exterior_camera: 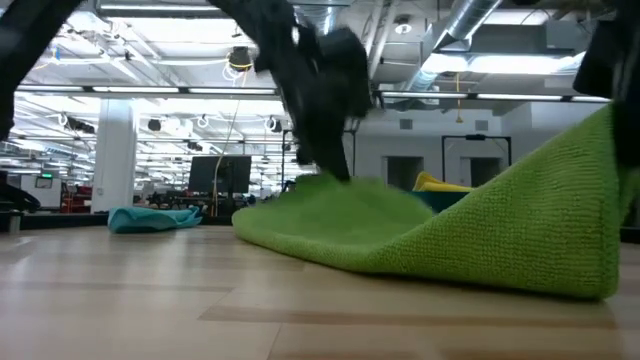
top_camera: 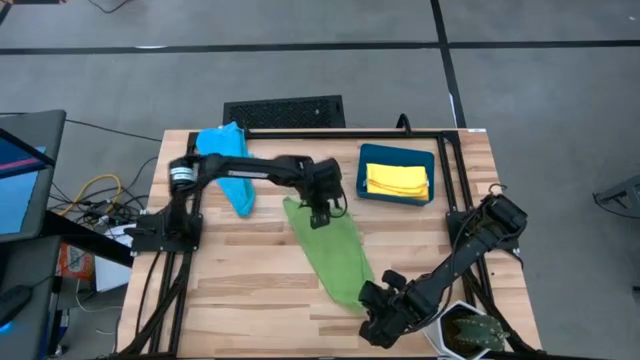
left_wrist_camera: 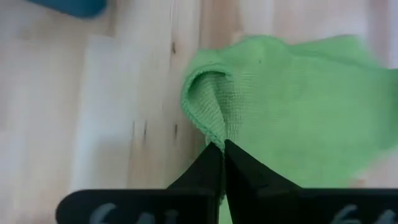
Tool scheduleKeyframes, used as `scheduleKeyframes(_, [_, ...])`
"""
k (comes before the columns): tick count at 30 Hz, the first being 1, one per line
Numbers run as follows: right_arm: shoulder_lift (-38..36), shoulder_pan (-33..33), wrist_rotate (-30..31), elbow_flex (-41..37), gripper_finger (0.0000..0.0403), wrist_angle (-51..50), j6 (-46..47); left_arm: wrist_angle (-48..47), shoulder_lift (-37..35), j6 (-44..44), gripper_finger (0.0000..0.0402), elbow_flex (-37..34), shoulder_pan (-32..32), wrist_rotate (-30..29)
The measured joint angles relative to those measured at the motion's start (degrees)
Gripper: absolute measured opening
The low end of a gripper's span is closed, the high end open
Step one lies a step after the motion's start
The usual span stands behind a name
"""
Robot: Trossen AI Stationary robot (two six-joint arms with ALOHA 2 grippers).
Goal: Fold microfiber towels
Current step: Fold the green microfiber cloth
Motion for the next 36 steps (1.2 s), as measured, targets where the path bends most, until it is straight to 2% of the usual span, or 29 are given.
scheduleKeyframes(5, [-0.22,-1.04,2.09,0.94,0.0015,-2.68,-2.73,-9.38,-13.00,-2.65,0.0001,0.36,-0.04,-3.28])
scheduleKeyframes(8, [-0.22,-2.17,4.14,3.05,0.0015,-8.26,-4.61,-15.63,-19.62,-3.51,0.0000,0.31,-0.04,-8.24])
scheduleKeyframes(12, [-0.22,-4.89,10.67,7.27,0.0022,-24.57,-4.82,-20.26,-28.54,-3.34,0.0000,0.24,-0.07,-20.64])
scheduleKeyframes(15, [-0.24,-7.70,16.81,11.38,0.0019,-39.36,-4.88,-19.99,-34.82,-3.33,0.0000,-1.44,0.40,-29.81])
scheduleKeyframes(17, [-0.24,-9.87,21.00,14.33,0.0015,-48.07,-4.22,-19.54,-38.49,-3.23,0.0000,-2.90,0.91,-33.95])
scheduleKeyframes(19, [-0.49,-12.30,24.33,16.65,0.0013,-50.23,-5.03,-19.29,-41.56,-3.18,0.0000,-4.94,1.60,-35.30])
scheduleKeyframes(22, [-3.04,-15.34,25.21,17.00,0.0016,-47.52,-10.80,-17.45,-46.36,-5.62,0.0000,-10.69,2.04,-35.12])
scheduleKeyframes(25, [-3.37,-17.68,25.25,17.60,0.0017,-50.44,-6.77,-14.64,-52.09,-9.86,0.0000,-19.24,0.96,-35.29])
scheduleKeyframes(28, [-4.75,-17.20,25.39,17.20,0.0014,-47.38,-7.63,-11.15,-59.07,-17.18,0.0000,-29.79,-2.19,-35.58])
scheduleKeyframes(32, [-4.62,-13.19,24.02,17.10,0.0017,-46.37,-5.32,-4.99,-68.82,-30.03,0.0000,-42.98,-10.06,-35.16])
scheduleKeyframes(36, [-3.73,-7.19,22.72,15.94,0.0027,-41.56,-1.46,9.39,-75.56,-43.76,0.0000,-54.85,-21.56,-34.57])
